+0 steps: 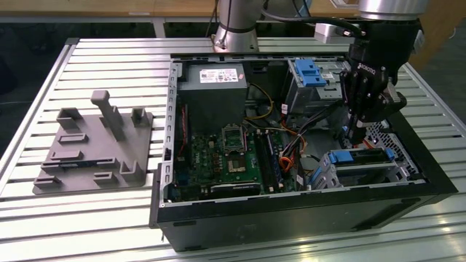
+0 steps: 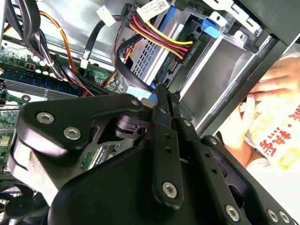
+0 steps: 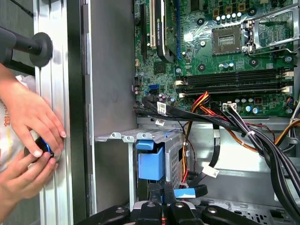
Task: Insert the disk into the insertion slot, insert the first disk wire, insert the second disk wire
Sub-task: 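Insert the second disk wire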
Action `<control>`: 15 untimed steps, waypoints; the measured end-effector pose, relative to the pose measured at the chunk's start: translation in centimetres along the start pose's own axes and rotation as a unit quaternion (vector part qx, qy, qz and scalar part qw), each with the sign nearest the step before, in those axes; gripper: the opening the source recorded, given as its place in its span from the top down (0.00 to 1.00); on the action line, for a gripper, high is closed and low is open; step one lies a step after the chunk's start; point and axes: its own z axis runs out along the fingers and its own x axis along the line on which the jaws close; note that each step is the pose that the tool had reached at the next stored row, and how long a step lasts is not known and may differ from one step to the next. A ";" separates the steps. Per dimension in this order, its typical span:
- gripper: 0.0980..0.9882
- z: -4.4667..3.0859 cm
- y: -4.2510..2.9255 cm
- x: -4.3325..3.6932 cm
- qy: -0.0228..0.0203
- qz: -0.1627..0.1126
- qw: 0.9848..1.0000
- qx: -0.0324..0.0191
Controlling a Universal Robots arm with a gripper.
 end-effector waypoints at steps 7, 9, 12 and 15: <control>0.95 0.07 -1.21 0.04 0.000 -0.011 1.000 -0.029; 0.95 0.08 -1.27 0.07 -0.002 -0.015 0.999 -0.037; 0.95 0.09 -1.27 0.09 -0.014 -0.015 0.999 -0.040; 0.95 0.12 -1.28 0.15 -0.038 -0.015 0.998 -0.041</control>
